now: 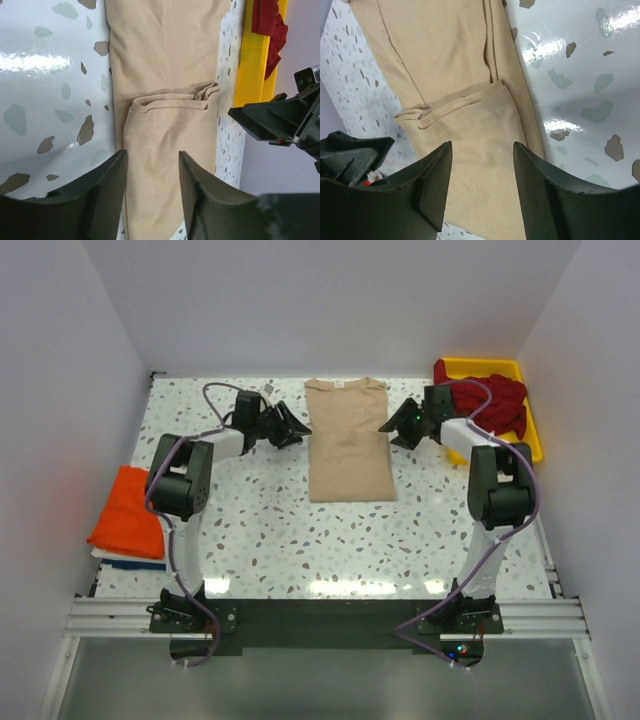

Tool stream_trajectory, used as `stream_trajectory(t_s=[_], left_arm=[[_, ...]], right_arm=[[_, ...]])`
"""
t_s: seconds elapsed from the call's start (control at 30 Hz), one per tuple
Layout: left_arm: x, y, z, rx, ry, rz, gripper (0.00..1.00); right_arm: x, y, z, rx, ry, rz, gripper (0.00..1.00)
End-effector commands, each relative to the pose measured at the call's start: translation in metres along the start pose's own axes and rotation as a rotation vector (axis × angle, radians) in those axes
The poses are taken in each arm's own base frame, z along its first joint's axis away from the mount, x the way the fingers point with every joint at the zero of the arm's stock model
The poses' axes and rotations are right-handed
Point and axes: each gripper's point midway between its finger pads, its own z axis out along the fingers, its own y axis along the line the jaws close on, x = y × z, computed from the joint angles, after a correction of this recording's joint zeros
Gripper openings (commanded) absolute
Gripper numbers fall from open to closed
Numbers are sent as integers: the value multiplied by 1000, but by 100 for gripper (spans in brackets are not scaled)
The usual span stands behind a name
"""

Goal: Fold and stack the t-shirts
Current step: Fold the tshirt

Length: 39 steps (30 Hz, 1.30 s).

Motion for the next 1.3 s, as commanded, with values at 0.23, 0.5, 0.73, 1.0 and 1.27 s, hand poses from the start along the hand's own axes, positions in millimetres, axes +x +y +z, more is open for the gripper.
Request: stream_trajectory(t_s=[0.23, 0.5, 0.73, 1.0, 1.27], left_arm=[[6, -76, 10, 126, 0, 186, 16], [34, -65, 62, 118, 101, 193, 8], [28, -15, 80, 12, 96, 157, 5], [11, 35, 66, -79, 52, 94, 4], [4, 10, 58, 38, 33, 87, 5]], right_arm=[[17, 84, -13, -275, 13, -185, 23], [47, 103, 29, -341, 123, -226, 12], [43, 72, 62, -268, 145, -214, 9], [21, 39, 68, -294, 152, -81, 10], [12, 26, 70, -277, 176, -25, 11]])
